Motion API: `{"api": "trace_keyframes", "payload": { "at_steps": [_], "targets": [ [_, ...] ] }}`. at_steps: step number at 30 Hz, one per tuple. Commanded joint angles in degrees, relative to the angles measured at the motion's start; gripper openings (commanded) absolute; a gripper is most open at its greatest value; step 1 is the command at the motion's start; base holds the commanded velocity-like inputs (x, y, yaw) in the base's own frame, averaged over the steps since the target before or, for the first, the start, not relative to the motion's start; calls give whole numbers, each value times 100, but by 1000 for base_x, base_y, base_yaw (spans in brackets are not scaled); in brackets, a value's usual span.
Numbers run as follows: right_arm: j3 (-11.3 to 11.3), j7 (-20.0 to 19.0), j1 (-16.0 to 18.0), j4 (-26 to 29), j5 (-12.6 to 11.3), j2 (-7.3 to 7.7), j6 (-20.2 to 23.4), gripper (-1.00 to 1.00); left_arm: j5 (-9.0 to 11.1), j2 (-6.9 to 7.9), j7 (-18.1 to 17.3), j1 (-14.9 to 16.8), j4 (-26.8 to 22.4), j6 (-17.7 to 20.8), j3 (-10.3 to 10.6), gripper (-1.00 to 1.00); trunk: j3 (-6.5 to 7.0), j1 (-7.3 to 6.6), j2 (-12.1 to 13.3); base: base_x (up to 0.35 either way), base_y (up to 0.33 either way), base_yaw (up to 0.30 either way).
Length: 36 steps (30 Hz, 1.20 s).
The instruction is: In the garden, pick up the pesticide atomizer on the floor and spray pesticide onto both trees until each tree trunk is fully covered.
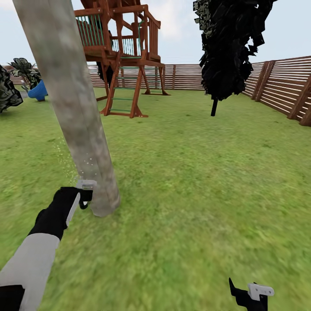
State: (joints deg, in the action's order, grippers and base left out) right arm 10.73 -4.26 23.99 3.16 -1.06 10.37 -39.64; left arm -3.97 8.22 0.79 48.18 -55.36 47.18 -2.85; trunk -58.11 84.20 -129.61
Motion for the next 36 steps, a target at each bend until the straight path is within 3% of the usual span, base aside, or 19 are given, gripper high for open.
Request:
{"api": "trace_keyframes", "payload": {
  "at_steps": [1, 3, 8, 10, 11, 13, 16, 20, 23, 25, 28, 31, 32, 34, 35, 36],
  "targets": [
    [0, 0, 0, 0, 2, 0, 0, 100, 15, 96, -2, 179, 5, 24, -23, -100, -1, 0, 0, -1, 0, 0],
    [0, -1, 0, 0, 0, 0, 0, 100, 26, 136, -8, 244, -9, 189, -12, -100, -1, 0, 0, 0, 0, 0],
    [0, -2, 0, 0, 2, 0, 0, 100, 75, -63, -39, 458, -361, 710, 29, -100, -1, 0, 0, 0, 0, 0],
    [0, -2, 0, 0, 3, 0, 0, 100, 71, -6, -43, 465, -554, 904, 13, -100, -1, 0, 0, 0, 0, 0],
    [0, 1, 0, 0, 1, 0, 0, 100, 61, 49, -44, 495, -584, 933, -6, -100, -1, 0, 0, 0, 0, 0],
    [0, -2, 0, 0, 1, 0, 0, 100, 62, 376, -46, 543, -587, 950, -25, -100, -1, 0, 0, 0, 0, 0],
    [0, 0, 0, 0, 4, 0, 0, 100, 75, 698, -52, 538, -525, 941, -23, -100, -1, 0, 0, 0, 0, 0],
    [0, 2, 0, 0, 9, 0, 0, 100, 80, 686, -58, 461, -475, 873, 14, -100, -1, 0, 0, 0, 0, 0],
    [0, 1, 0, 0, 7, 0, 0, 100, 78, 334, -261, 537, -488, 880, 33, -100, -1, 0, 0, 0, 0, 0],
    [0, 3, 0, 0, 8, 0, 0, 100, 77, 212, -533, 561, -517, 907, 39, -100, -1, 0, 0, 0, 0, 0],
    [0, 4, 0, 0, 7, 0, 0, 100, 62, 286, -711, 757, -522, 939, -9, -100, -1, 0, 0, 0, 0, 0],
    [0, 4, 0, 0, 8, 0, 0, 100, 69, 602, -728, 869, -525, 942, -28, -100, -1, 0, 0, 0, 0, 0],
    [0, 4, 0, 0, 9, 0, 0, 100, 78, 635, -729, 874, -529, 942, -26, -100, -1, 0, 0, 0, 0, 0],
    [0, 1, 0, 0, 7, 0, 0, 100, 85, 595, -729, 877, -541, 942, 1, -100, -1, 0, 0, 0, 0, 0],
    [0, 3, 0, 0, 8, 0, 0, 100, 87, 511, -730, 879, -594, 944, 17, -100, -1, 0, 0, 0, 0, 0],
    [0, 3, 0, 0, 9, 0, 0, 100, 87, 335, -730, 884, -685, 948, 27, -100, -1, 0, 0, 0, 0, 0]
  ]
}}
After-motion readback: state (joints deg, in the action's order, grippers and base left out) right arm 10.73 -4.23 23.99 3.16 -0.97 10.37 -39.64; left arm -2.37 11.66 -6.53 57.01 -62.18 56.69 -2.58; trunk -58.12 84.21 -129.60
